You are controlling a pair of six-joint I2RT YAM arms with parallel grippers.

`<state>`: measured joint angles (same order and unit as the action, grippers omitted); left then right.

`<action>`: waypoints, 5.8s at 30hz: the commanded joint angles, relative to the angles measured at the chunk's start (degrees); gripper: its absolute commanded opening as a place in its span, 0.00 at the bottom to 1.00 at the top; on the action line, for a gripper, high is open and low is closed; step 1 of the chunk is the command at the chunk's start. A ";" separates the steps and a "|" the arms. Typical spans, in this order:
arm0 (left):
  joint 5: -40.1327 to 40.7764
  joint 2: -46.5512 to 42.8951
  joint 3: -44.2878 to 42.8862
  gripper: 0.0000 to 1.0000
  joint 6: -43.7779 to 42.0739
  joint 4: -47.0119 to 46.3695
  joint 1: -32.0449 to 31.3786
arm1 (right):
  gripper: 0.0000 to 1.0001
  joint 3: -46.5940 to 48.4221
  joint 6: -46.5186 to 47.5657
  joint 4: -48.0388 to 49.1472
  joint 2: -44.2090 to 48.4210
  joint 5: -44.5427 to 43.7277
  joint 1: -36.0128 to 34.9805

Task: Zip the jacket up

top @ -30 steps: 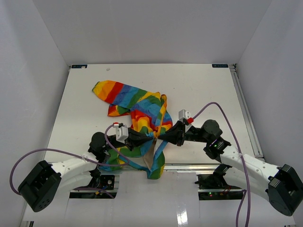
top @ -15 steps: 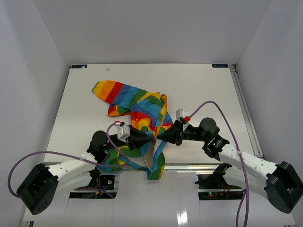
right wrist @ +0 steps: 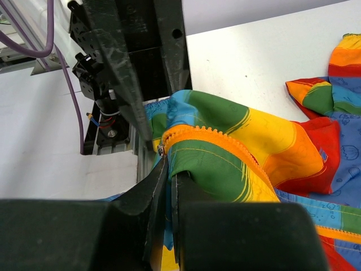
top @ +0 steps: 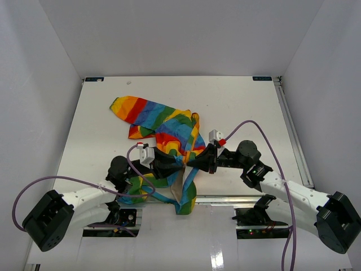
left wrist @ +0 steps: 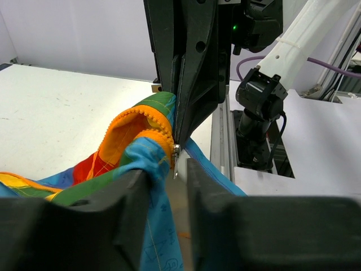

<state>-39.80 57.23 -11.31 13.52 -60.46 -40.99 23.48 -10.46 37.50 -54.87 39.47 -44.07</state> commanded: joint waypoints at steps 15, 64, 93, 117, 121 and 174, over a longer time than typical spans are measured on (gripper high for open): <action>3.41 -5.97 -6.30 0.00 -5.50 22.14 -0.19 | 0.08 6.74 -1.00 -2.33 0.19 0.00 -0.64; -4.26 1.93 -9.20 0.00 -12.61 33.12 -1.00 | 0.08 15.27 1.89 -10.89 2.23 -5.33 4.24; 1.24 6.71 -12.26 0.00 -15.51 39.25 -1.72 | 0.08 17.68 -2.68 -6.66 -0.95 -2.71 4.51; 13.93 -9.65 -6.58 0.46 -4.82 31.05 -1.72 | 0.08 6.84 -3.54 -0.41 1.88 1.58 3.91; 16.74 -15.31 -5.15 0.53 0.03 32.53 -1.63 | 0.08 6.60 -3.45 -0.43 1.96 1.47 3.82; 14.06 -4.51 -6.97 0.62 26.52 12.53 -1.19 | 0.08 5.72 -3.58 0.21 1.52 1.40 3.56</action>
<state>-23.47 51.35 -16.56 41.06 -44.77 -42.33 29.12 -14.17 33.44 -53.26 40.51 -40.17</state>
